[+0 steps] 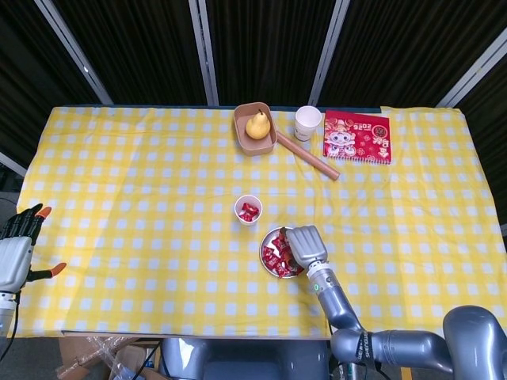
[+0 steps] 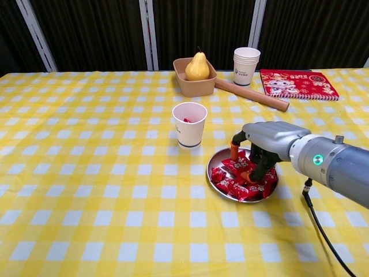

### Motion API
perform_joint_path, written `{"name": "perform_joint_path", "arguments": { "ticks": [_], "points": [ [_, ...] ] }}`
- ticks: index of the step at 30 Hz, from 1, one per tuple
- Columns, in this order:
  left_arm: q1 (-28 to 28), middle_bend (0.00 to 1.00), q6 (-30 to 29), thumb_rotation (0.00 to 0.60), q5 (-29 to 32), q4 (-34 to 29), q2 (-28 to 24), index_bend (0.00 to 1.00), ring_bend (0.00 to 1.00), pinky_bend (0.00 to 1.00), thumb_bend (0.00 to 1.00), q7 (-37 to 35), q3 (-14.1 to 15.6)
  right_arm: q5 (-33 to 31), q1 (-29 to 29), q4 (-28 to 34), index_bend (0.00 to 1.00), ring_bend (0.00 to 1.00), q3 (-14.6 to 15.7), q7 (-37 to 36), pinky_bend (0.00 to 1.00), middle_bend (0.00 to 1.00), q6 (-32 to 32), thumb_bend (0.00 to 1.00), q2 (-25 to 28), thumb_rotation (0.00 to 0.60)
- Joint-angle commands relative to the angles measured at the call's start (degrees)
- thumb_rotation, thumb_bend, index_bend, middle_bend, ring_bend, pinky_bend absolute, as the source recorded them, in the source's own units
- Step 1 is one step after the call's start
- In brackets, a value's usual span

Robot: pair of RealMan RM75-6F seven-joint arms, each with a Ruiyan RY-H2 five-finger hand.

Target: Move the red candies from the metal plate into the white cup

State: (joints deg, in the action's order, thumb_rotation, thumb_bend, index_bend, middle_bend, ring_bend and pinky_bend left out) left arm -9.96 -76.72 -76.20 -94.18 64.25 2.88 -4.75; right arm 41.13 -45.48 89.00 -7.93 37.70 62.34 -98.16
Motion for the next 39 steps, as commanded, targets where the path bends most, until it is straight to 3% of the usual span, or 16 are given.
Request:
{"name": "perform_joint_path", "arguments": {
  "ticks": [1,7,23,34,39],
  "points": [
    [0.0,0.00,0.0,0.600,0.1,0.0,0.0,0.05,0.00,0.00,0.00,0.0,0.0,-0.3,0.0,-0.6,0.45,0.97,-0.2,-0.3,1.00,0.94,-0.6,0.39,-0.3,0.600],
    [0.0,0.00,0.0,0.600,0.0,0.0,0.0,0.05,0.00,0.00,0.00,0.0,0.0,0.7,0.5,-0.9,0.60,0.97,0.0,-1.3,1.00,0.94,-1.1,0.41,-0.8,0.600],
    [0.1,0.00,-0.1,0.600,-0.2,0.0,-0.1,0.05,0.00,0.00,0.00,-0.4,0.0,3.0,1.5,2.0,0.62,0.97,-1.5,-2.4,1.00,0.94,0.5,0.45,1.0,0.600],
    [0.1,0.00,-0.1,0.600,-0.1,-0.2,-0.1,0.05,0.00,0.00,0.00,-0.3,0.0,2.2,1.4,3.6,0.46,0.97,-1.2,0.0,1.00,0.94,1.1,0.45,2.0,0.600],
    [0.1,0.00,0.0,0.600,-0.1,-0.2,-0.2,0.05,0.00,0.00,0.00,-0.4,0.0,0.9,1.1,3.3,0.43,0.97,-0.9,1.4,1.00,0.94,1.0,0.45,1.8,0.600]
  ]
}}
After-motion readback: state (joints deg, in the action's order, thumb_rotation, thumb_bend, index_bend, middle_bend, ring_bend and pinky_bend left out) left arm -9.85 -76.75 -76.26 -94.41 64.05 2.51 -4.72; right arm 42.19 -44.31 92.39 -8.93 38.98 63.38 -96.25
